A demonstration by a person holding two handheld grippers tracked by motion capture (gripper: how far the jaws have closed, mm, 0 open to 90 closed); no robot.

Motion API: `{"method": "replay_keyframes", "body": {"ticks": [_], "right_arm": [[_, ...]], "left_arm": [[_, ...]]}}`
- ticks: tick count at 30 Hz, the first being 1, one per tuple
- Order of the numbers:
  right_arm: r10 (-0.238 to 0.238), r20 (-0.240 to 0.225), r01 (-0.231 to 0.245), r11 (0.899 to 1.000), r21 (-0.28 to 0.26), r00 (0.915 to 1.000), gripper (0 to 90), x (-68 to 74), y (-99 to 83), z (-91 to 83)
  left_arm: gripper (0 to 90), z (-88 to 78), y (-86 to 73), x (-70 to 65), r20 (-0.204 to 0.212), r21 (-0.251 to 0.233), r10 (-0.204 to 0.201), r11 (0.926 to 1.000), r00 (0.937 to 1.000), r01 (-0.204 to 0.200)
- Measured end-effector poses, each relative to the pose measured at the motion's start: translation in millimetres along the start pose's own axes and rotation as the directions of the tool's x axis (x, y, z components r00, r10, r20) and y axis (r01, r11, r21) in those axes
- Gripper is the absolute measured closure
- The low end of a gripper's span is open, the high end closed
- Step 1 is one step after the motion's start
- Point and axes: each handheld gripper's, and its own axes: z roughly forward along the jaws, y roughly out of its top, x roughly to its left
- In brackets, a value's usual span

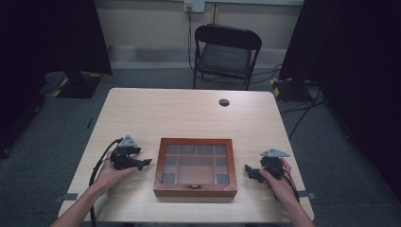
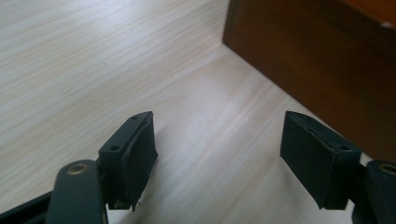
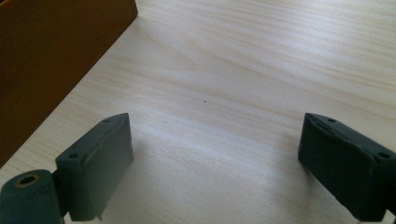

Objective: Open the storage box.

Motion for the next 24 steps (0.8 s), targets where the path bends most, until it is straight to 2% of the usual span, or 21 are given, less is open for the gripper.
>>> {"method": "replay_keyframes", "body": {"ticks": [3, 6, 10, 11, 16, 24], "right_arm": [[0.000, 0.000, 0.000, 1.000, 0.000, 1.0000, 9.3, 0.0, 0.0, 0.0], [0.000, 0.000, 0.000, 1.000, 0.000, 1.0000, 9.2, 0.0, 0.0, 0.0], [0.000, 0.000, 0.000, 1.000, 0.000, 1.0000, 9.3, 0.0, 0.0, 0.0], [0.000, 0.000, 0.000, 1.000, 0.000, 1.0000, 9.3, 0.0, 0.0, 0.0], [0.001, 0.000, -0.001, 1.000, 0.000, 1.0000, 9.3, 0.0, 0.0, 0.0], [0.001, 0.000, -0.001, 1.000, 0.000, 1.0000, 9.3, 0.0, 0.0, 0.0]], "left_arm": [[27.8, -1.4, 6.8, -4.1, 0.027, -0.002, -0.001, 1.0000, 0.9996, 0.001], [28.6, -4.7, 12.6, -7.5, 0.061, -0.020, -0.034, 0.9992, 0.9975, 0.035], [27.5, -11.4, 17.4, -10.1, 0.082, -0.056, -0.043, 0.9973, 0.9957, 0.047], [27.4, -12.9, 19.0, -10.3, 0.102, -0.062, -0.056, 0.9961, 0.9932, 0.063], [27.2, -19.5, 23.9, -13.6, 0.138, -0.091, -0.068, 0.9925, 0.9881, 0.081], [32.4, -27.0, 31.0, -20.0, 0.185, -0.100, -0.106, 0.9870, 0.9769, 0.126]]}}
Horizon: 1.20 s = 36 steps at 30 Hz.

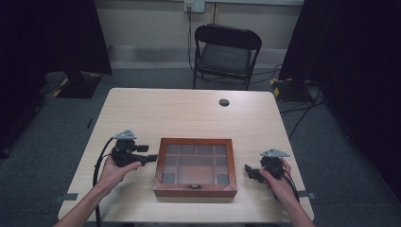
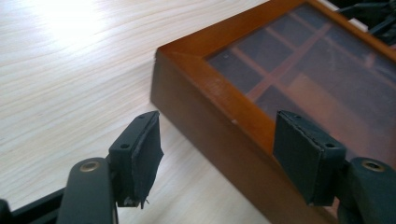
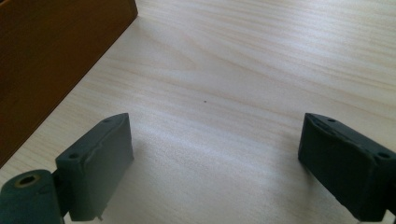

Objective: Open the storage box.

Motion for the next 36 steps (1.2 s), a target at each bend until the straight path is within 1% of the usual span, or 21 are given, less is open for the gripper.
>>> {"method": "replay_keyframes", "body": {"ticks": [2, 3, 5, 7, 8, 10, 12, 16, 17, 20, 23, 24, 25, 26, 27, 29, 32, 33, 34, 36], "right_arm": [[0.000, 0.000, 0.000, 1.000, 0.000, 1.0000, 9.3, 0.0, 0.0, 0.0], [0.000, 0.000, 0.000, 1.000, 0.000, 1.0000, 9.3, 0.0, 0.0, 0.0], [0.000, 0.000, 0.000, 1.000, 0.000, 1.0000, 9.3, 0.0, 0.0, 0.0], [0.000, 0.000, 0.000, 1.000, 0.000, 1.0000, 9.2, 0.0, 0.0, 0.0], [0.000, 0.000, 0.000, 1.000, 0.000, 1.0000, 9.3, 0.0, 0.0, 0.0], [0.000, 0.000, 0.000, 1.000, 0.000, 1.0000, 9.3, 0.0, 0.0, 0.0], [-0.001, 0.000, 0.001, 1.000, 0.000, 1.0000, 9.3, 0.0, 0.0, 0.0], [0.000, 0.000, 0.000, 1.000, 0.000, 1.0000, 9.3, 0.0, 0.0, 0.0], [0.000, 0.000, 0.000, 1.000, 0.000, 1.0000, 9.2, 0.0, 0.0, 0.0], [-0.001, 0.000, 0.001, 1.000, 0.000, 1.0000, 9.3, 0.0, 0.0, 0.0], [0.000, 0.000, 0.000, 1.000, 0.000, 1.0000, 9.2, 0.0, 0.0, 0.0], [0.000, 0.000, 0.000, 1.000, 0.000, 1.0000, 9.3, 0.0, 0.0, 0.0], [0.000, 0.000, 0.000, 1.000, 0.000, 1.0000, 9.3, 0.0, 0.0, 0.0], [0.000, 0.000, 0.000, 1.000, 0.000, 1.0000, 9.3, 0.0, 0.0, 0.0], [0.000, 0.000, 0.000, 1.000, 0.000, 1.0000, 9.3, 0.0, 0.0, 0.0], [-0.001, 0.000, 0.001, 1.000, 0.000, 1.0000, 9.3, 0.0, 0.0, 0.0], [-0.001, 0.000, 0.001, 1.000, 0.000, 1.0000, 9.2, 0.0, 0.0, 0.0], [-0.001, 0.000, 0.001, 1.000, 0.000, 1.0000, 9.3, 0.0, 0.0, 0.0], [-0.001, 0.000, 0.001, 1.000, 0.000, 1.0000, 9.3, 0.0, 0.0, 0.0], [-0.001, 0.000, 0.001, 1.000, 0.000, 1.0000, 9.3, 0.0, 0.0, 0.0]], "left_arm": [[32.8, 0.1, 1.8, -3.8, 0.011, 0.002, 0.002, 1.0000, 0.9999, -0.002], [32.8, 0.3, 3.4, -6.1, 0.013, 0.009, 0.019, 0.9998, 0.9997, -0.019], [33.3, 0.8, 7.6, -11.7, 0.039, 0.010, 0.031, 0.9995, 0.9988, -0.031], [34.7, 1.5, 10.9, -17.4, 0.059, -0.008, 0.040, 0.9992, 0.9975, -0.040], [35.1, 2.3, 13.0, -20.8, 0.067, -0.003, 0.055, 0.9985, 0.9963, -0.055], [35.4, 4.8, 14.4, -26.1, 0.084, -0.009, 0.055, 0.9985, 0.9949, -0.055], [34.8, 7.0, 16.1, -30.4, 0.096, 0.001, 0.069, 0.9976, 0.9929, -0.069], [33.8, 9.4, 19.7, -37.5, 0.121, -0.010, 0.073, 0.9974, 0.9900, -0.072], [33.9, 10.2, 20.7, -39.8, 0.125, -0.015, 0.073, 0.9973, 0.9894, -0.072], [36.4, 12.0, 23.0, -45.5, 0.133, -0.016, 0.093, 0.9956, 0.9867, -0.092], [40.8, 15.2, 27.2, -52.9, 0.114, -0.013, 0.118, 0.9930, 0.9864, -0.117], [40.9, 16.9, 29.2, -56.7, 0.117, -0.015, 0.127, 0.9918, 0.9849, -0.127], [41.1, 18.5, 32.0, -60.1, 0.124, -0.006, 0.145, 0.9894, 0.9817, -0.145], [41.9, 19.6, 33.9, -63.2, 0.132, -0.009, 0.149, 0.9888, 0.9801, -0.149], [41.9, 21.5, 38.0, -67.8, 0.142, -0.021, 0.161, 0.9870, 0.9767, -0.160], [42.3, 23.9, 41.9, -72.9, 0.152, -0.027, 0.166, 0.9862, 0.9744, -0.164], [43.4, 27.8, 46.9, -80.8, 0.178, -0.023, 0.181, 0.9835, 0.9673, -0.180], [44.9, 30.1, 48.5, -84.2, 0.190, -0.024, 0.186, 0.9825, 0.9640, -0.185], [45.9, 31.6, 49.9, -86.2, 0.193, -0.019, 0.191, 0.9815, 0.9625, -0.191], [46.0, 36.5, 54.3, -92.2, 0.203, -0.016, 0.205, 0.9784, 0.9575, -0.206]]}}
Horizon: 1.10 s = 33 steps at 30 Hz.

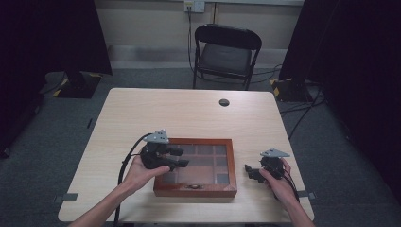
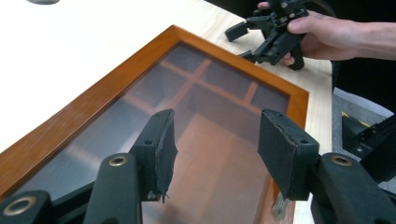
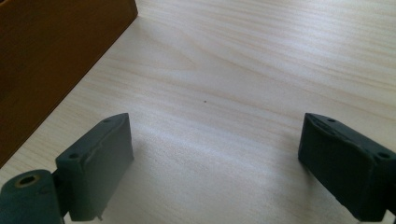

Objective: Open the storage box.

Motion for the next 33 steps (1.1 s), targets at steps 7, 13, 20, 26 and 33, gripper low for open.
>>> {"method": "replay_keyframes", "body": {"ticks": [7, 13, 20, 26, 33], "right_arm": [[0.000, 0.000, 0.000, 1.000, 0.000, 1.0000, 9.3, 0.0, 0.0, 0.0], [0.000, 0.000, 0.000, 1.000, 0.000, 1.0000, 9.2, 0.0, 0.0, 0.0], [0.000, 0.000, 0.000, 1.000, 0.000, 1.0000, 9.3, 0.1, 0.0, 0.0], [0.000, 0.000, 0.000, 1.000, 0.000, 1.0000, 9.2, 0.0, 0.0, 0.0], [0.000, 0.000, 0.000, 1.000, 0.000, 1.0000, 9.3, 0.0, 0.0, 0.0]], "left_arm": [[45.1, 14.9, 12.7, -9.7, 0.051, 0.002, 0.026, 0.9996, 0.9983, -0.027], [49.4, 16.0, -0.2, -18.4, 0.113, 0.036, 0.050, 0.9979, 0.9923, -0.054], [57.1, 25.2, -12.3, -26.2, 0.156, 0.088, 0.074, 0.9921, 0.9849, -0.089], [66.0, 33.3, -12.6, -32.4, 0.165, 0.092, 0.087, 0.9904, 0.9824, -0.103], [71.6, 44.5, -22.2, -39.7, 0.192, 0.149, 0.093, 0.9812, 0.9771, -0.123]]}}
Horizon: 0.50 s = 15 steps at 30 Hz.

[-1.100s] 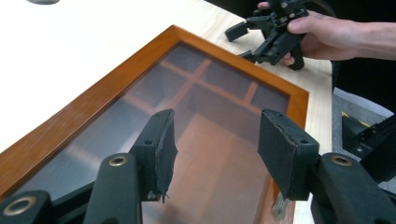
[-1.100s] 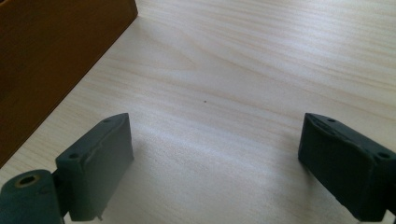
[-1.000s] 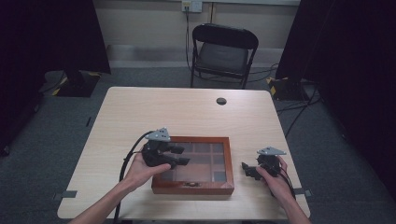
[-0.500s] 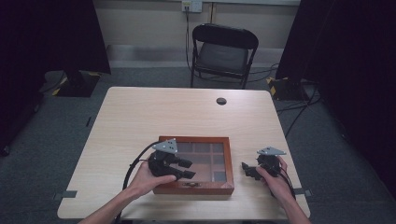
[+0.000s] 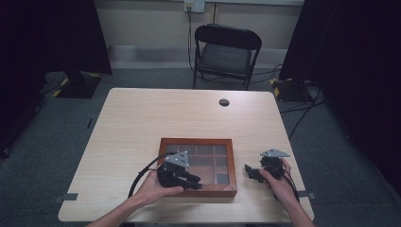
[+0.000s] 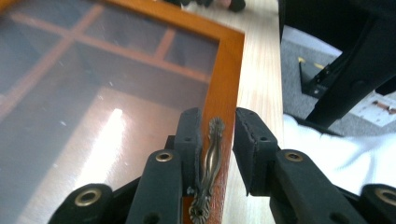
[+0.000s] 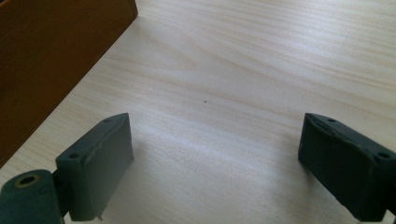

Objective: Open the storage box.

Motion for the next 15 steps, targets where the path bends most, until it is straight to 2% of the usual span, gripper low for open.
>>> {"method": "replay_keyframes", "body": {"ticks": [1, 3, 4, 7, 13, 15], "right_arm": [[0.000, 0.000, 0.000, 1.000, 0.000, 1.0000, 9.3, 0.0, 0.0, 0.0], [0.000, 0.000, 0.000, 1.000, 0.000, 1.0000, 9.3, 0.0, 0.0, 0.0], [0.000, 0.000, 0.000, 1.000, 0.000, 1.0000, 9.3, 0.0, 0.0, 0.0], [0.000, 0.000, 0.000, 1.000, 0.000, 1.0000, 9.3, 0.0, 0.0, 0.0], [0.000, 0.000, 0.000, 1.000, 0.000, 1.0000, 9.3, 0.0, 0.0, 0.0], [0.002, 0.000, -0.002, 1.000, -0.001, 1.0000, 9.3, 0.1, 0.0, 0.0]], "left_arm": [[71.9, -0.3, -0.3, 0.2, 0.001, 0.009, 0.009, 0.9999, 1.0000, -0.009], [72.6, -2.7, -0.1, 0.5, -0.002, 0.003, 0.002, 1.0000, 1.0000, -0.002], [73.4, -3.1, -0.9, 1.3, -0.001, -0.011, -0.017, 0.9998, 0.9999, 0.017], [76.6, -2.7, -4.0, 2.9, -0.008, 0.017, -0.009, 0.9998, 0.9999, 0.009], [78.3, -0.4, -5.2, -0.1, -0.011, -0.004, -0.017, 0.9998, 0.9998, 0.017], [78.7, -0.7, -6.5, -1.3, -0.023, -0.009, -0.019, 0.9998, 0.9996, 0.018]]}}
